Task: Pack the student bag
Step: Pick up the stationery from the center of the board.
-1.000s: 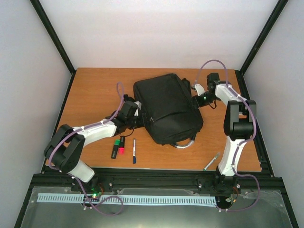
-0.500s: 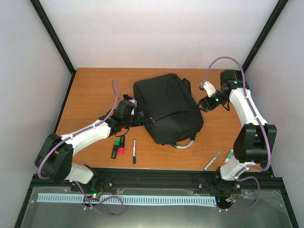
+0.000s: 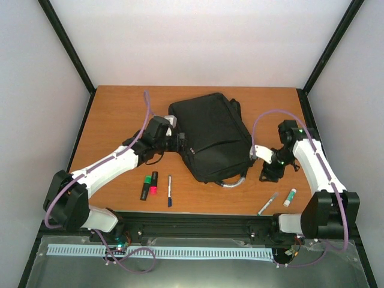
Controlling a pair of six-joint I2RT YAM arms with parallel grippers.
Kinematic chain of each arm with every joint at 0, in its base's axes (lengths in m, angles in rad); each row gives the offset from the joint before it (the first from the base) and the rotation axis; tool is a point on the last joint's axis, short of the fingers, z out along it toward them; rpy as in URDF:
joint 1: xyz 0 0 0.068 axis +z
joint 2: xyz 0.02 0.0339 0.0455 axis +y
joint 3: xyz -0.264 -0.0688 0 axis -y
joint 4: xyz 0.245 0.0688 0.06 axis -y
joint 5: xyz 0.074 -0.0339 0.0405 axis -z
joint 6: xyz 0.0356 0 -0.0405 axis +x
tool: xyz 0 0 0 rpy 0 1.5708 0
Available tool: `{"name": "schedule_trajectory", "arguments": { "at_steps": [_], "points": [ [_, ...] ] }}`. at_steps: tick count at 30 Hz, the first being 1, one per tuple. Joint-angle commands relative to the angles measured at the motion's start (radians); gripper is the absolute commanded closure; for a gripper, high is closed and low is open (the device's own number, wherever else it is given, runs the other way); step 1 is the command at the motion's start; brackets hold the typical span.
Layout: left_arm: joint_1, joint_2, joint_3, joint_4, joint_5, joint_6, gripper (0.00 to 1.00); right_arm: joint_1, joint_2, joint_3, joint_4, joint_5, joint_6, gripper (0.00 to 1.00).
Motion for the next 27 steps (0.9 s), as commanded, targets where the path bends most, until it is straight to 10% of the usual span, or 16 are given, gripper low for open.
{"name": "schedule_trajectory", "arguments": {
  "at_steps": [1,27],
  "points": [
    [-0.006,0.026,0.062,-0.033,0.028,0.042,0.17,0.011,-0.084,-0.114,-0.035,0.109,-0.186,0.28],
    [-0.006,0.052,0.047,-0.004,0.065,0.064,0.16,0.226,-0.237,-0.553,0.249,0.415,-0.310,0.30]
  ]
}}
